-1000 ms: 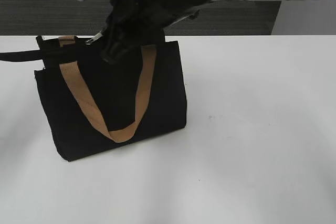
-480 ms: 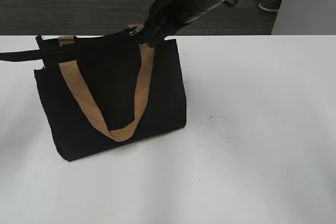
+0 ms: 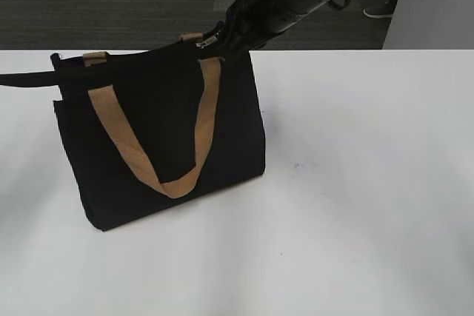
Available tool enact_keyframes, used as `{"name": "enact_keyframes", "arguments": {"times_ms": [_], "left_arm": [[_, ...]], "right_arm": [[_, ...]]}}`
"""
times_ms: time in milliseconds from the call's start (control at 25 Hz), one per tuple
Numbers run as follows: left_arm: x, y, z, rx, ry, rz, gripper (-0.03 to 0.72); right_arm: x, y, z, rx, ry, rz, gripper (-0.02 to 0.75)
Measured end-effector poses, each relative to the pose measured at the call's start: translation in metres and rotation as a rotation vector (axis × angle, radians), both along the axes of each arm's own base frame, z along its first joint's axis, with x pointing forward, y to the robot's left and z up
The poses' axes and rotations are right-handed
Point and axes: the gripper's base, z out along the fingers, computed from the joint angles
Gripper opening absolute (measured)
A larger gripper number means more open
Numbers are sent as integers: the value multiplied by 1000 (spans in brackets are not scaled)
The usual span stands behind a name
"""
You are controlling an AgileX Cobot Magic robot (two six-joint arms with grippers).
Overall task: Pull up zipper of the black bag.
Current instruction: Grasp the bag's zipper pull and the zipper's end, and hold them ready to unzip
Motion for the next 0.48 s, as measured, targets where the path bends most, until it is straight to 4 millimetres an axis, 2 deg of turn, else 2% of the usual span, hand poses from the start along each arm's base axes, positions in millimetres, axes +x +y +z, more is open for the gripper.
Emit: {"name": "enact_keyframes", "arguments": {"times_ms": [160,240,360,480], "left_arm": [[0,0,0,-4,-1,2,29],[0,-1,1,-15,-3,6,31],[0,-3,2,-51,-1,7,83],[-1,-5,3,-85,8,-3,236]], "right_arm": [[0,0,0,8,5,-3,0],[0,0,0,10,6,-6,33],[1,-3,1,11,4,-12,202],[1,-4,4,13,1,-13,350]]}}
